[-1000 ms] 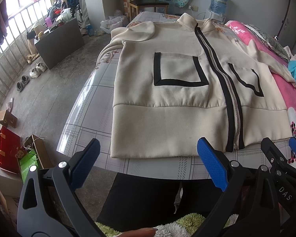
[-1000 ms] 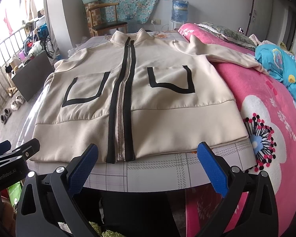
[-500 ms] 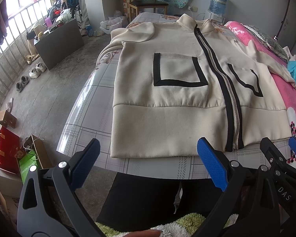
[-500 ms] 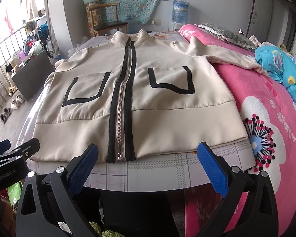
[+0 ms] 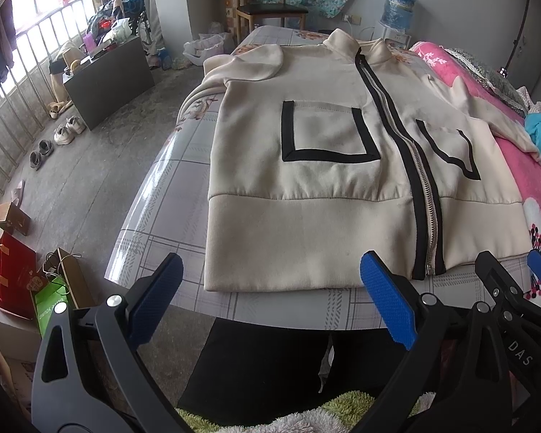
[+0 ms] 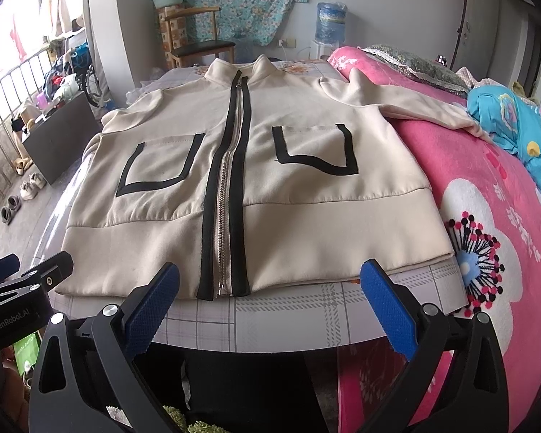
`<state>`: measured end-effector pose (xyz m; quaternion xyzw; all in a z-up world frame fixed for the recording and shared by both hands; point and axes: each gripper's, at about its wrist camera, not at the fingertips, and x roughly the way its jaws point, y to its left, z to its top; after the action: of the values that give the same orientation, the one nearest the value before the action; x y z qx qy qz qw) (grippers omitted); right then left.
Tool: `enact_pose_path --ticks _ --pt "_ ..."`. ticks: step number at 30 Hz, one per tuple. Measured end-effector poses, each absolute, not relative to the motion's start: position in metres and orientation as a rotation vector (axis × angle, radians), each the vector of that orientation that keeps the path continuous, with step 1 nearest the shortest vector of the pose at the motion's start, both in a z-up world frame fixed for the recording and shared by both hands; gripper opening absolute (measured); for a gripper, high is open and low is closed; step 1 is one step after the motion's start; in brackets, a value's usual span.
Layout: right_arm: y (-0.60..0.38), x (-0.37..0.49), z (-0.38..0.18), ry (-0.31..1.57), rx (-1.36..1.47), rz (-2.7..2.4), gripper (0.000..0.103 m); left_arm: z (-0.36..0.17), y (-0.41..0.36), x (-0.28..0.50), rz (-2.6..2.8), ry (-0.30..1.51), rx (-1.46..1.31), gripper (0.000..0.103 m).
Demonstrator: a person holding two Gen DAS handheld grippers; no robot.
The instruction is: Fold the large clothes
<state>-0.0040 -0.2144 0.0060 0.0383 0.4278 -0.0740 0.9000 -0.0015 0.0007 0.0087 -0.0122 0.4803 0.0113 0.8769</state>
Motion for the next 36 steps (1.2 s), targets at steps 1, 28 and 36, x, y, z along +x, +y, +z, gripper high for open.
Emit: enact_pose_path --ticks 1,28,36 --pt "-0.215 -0.004 0.006 0.886 0.08 -0.153 0.098 0.009 0.001 -0.001 0.023 1.002 -0.026 0.095" --pt "-0.3 0.004 -0.029 0.945 0.194 -0.24 0.098 -0.025 0.019 0.026 -0.241 1.009 -0.109 0.095" --pt "-0.382 0.011 -0.032 0.9 0.324 -0.317 0.096 -0.037 0.062 0.044 -0.138 0.949 -0.138 0.095"
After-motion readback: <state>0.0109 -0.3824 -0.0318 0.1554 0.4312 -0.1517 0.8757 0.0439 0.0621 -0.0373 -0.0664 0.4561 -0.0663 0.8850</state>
